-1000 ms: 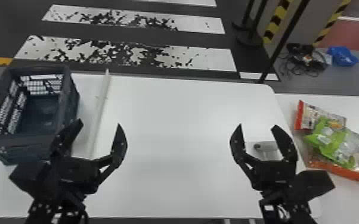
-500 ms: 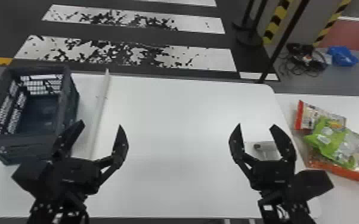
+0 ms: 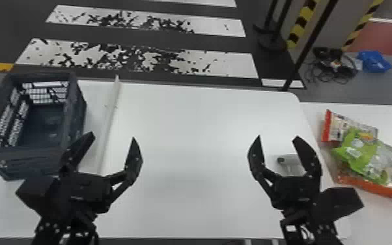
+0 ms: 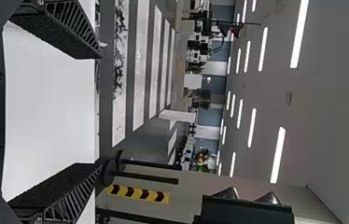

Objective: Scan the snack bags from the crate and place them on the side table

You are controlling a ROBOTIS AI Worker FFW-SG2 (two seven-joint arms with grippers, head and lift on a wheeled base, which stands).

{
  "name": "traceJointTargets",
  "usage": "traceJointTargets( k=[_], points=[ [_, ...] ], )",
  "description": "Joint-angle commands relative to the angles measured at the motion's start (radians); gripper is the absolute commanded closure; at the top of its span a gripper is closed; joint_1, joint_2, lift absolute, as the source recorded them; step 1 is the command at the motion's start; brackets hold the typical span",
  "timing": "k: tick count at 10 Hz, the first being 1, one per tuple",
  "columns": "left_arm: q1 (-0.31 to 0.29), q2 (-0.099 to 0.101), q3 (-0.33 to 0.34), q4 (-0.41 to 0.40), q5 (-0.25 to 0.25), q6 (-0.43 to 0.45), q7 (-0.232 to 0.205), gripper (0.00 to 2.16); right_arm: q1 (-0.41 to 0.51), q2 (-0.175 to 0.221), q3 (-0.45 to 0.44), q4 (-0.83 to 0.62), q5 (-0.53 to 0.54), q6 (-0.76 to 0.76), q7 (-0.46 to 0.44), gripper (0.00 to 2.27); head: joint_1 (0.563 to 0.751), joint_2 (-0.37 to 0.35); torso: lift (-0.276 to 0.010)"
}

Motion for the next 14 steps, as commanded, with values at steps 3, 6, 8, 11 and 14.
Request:
traceJointTargets(
  k=[3, 6, 8, 11, 14],
  points=[
    [0.0, 0.0, -0.001, 0.001, 0.0, 0.0, 0.0, 0.04, 0.007, 0.0, 0.002, -0.009, 0.001, 0.0, 0.0, 0.07, 0.695, -0.107, -0.05],
    [0.0, -0.003, -0.001, 0.002, 0.0, 0.0, 0.001, 0.04, 0.007, 0.0, 0.003, -0.009, 0.001, -0.003, 0.0, 0.07, 0.695, -0.106, -0.05],
    [0.0, -0.004, -0.001, 0.002, 0.0, -0.003, 0.0, 0.04, 0.007, 0.0, 0.002, -0.011, 0.001, -0.003, 0.0, 0.08, 0.695, -0.105, -0.05],
    [0.0, -0.004, -0.001, 0.002, 0.0, 0.0, 0.001, 0.04, 0.006, 0.0, 0.005, -0.011, 0.001, -0.003, 0.0, 0.08, 0.695, -0.105, -0.05],
    [-0.001, -0.006, -0.003, 0.004, 0.0, 0.0, 0.001, 0.04, 0.007, 0.0, 0.005, -0.014, 0.001, -0.003, 0.0, 0.08, 0.695, -0.104, -0.05]
  ],
)
